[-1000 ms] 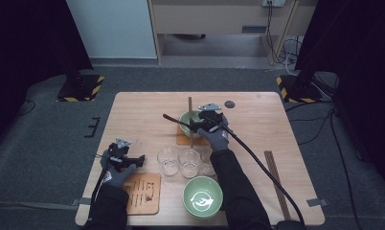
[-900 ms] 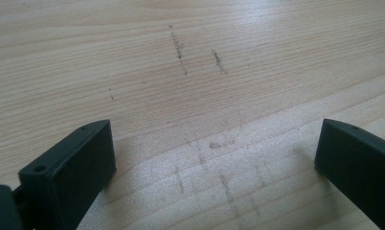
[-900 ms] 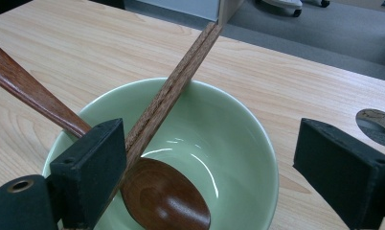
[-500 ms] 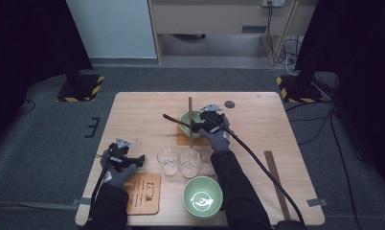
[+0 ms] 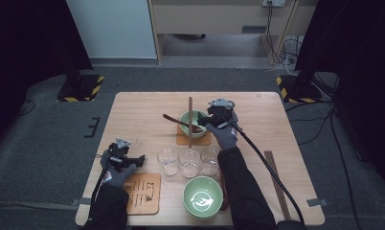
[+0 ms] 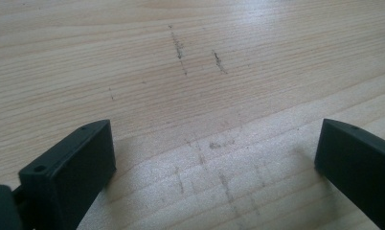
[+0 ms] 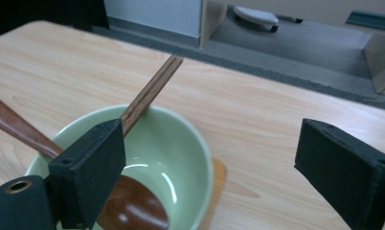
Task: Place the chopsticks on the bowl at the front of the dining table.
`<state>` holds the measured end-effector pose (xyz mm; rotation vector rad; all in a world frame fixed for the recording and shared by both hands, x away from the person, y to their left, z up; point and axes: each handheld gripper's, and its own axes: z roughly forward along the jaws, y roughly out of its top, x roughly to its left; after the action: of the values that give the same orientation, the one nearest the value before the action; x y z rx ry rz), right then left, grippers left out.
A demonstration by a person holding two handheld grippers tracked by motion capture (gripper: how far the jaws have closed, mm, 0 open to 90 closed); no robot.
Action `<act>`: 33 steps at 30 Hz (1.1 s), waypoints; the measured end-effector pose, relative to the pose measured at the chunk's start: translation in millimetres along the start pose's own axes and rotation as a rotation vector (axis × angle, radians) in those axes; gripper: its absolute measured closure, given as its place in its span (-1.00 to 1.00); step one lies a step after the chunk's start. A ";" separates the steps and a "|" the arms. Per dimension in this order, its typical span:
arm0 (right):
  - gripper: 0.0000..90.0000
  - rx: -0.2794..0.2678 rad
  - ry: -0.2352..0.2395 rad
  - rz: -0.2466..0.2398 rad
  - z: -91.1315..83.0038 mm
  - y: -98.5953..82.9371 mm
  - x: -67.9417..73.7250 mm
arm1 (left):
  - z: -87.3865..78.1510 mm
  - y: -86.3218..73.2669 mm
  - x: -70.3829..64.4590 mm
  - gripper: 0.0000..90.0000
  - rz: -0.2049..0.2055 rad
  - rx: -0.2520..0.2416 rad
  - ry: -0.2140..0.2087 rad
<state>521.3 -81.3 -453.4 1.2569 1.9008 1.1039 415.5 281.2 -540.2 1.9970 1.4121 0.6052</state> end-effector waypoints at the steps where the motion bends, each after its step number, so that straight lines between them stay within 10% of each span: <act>1: -0.82 -0.004 -0.005 -0.004 -4.9 3.4 -3.1 | 0.0 0.0 0.0 -1.00 0.000 0.000 0.000; 15: -0.82 -0.086 -0.080 0.052 -90.0 18.2 -53.9 | 0.0 0.1 0.0 -1.00 0.001 0.000 0.000; 33: -0.81 -0.055 -0.128 0.159 -150.6 -74.2 -125.1 | -0.1 0.0 0.1 -1.00 0.000 0.000 -0.002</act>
<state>412.0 -259.5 -442.8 1.4323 1.6894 1.1196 415.5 281.3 -540.1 1.9971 1.4103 0.6035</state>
